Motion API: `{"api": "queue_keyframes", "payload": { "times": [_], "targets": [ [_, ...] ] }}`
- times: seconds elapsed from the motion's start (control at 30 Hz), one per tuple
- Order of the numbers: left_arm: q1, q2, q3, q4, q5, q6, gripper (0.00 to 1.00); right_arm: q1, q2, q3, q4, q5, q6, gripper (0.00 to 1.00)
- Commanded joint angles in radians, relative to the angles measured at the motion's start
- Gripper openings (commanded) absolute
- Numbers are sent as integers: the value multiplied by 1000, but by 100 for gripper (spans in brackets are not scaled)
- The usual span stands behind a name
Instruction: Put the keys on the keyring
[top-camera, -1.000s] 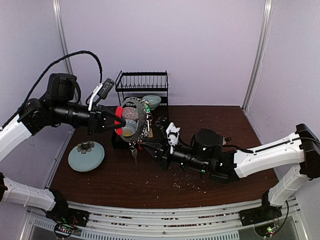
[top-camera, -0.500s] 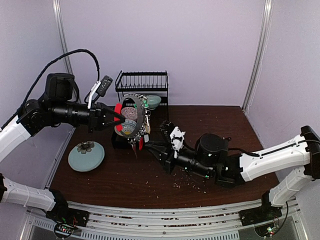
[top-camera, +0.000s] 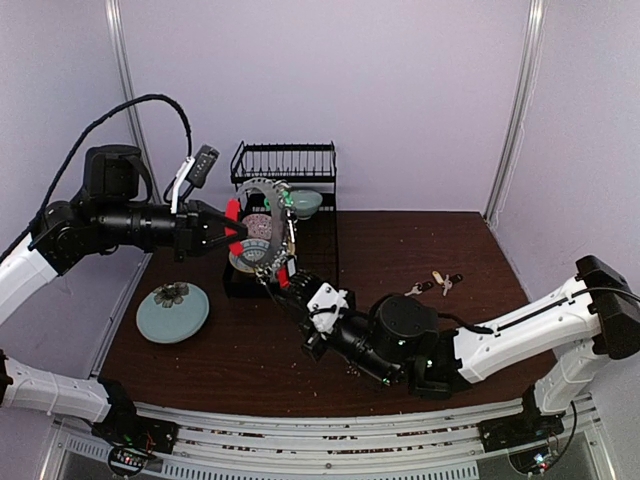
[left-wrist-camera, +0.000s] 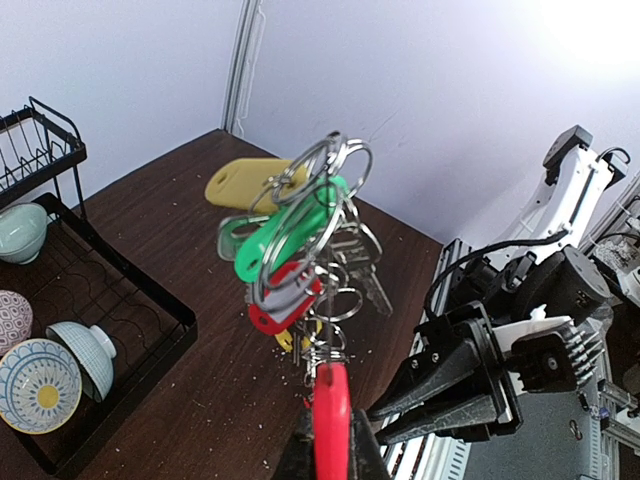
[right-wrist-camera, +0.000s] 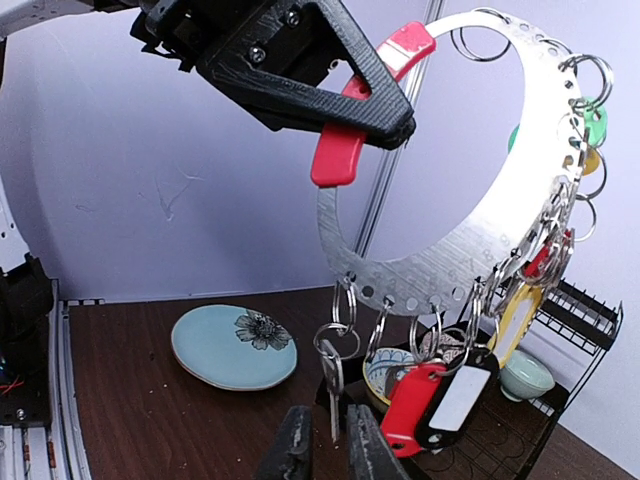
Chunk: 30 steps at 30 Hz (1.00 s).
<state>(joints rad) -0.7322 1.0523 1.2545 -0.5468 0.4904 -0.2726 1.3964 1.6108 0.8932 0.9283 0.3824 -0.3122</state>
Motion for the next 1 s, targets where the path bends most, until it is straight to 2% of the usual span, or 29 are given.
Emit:
{"api": "queue_keyframes", "payload": {
  "times": [0.0,0.97],
  "targets": [
    [0,-21,0,85,0,-5,0,-6,23,54,64,76,-70,13],
    [0,-26,7,89,7,9,0,-48,90,148,43,120,-70,12]
  ]
}}
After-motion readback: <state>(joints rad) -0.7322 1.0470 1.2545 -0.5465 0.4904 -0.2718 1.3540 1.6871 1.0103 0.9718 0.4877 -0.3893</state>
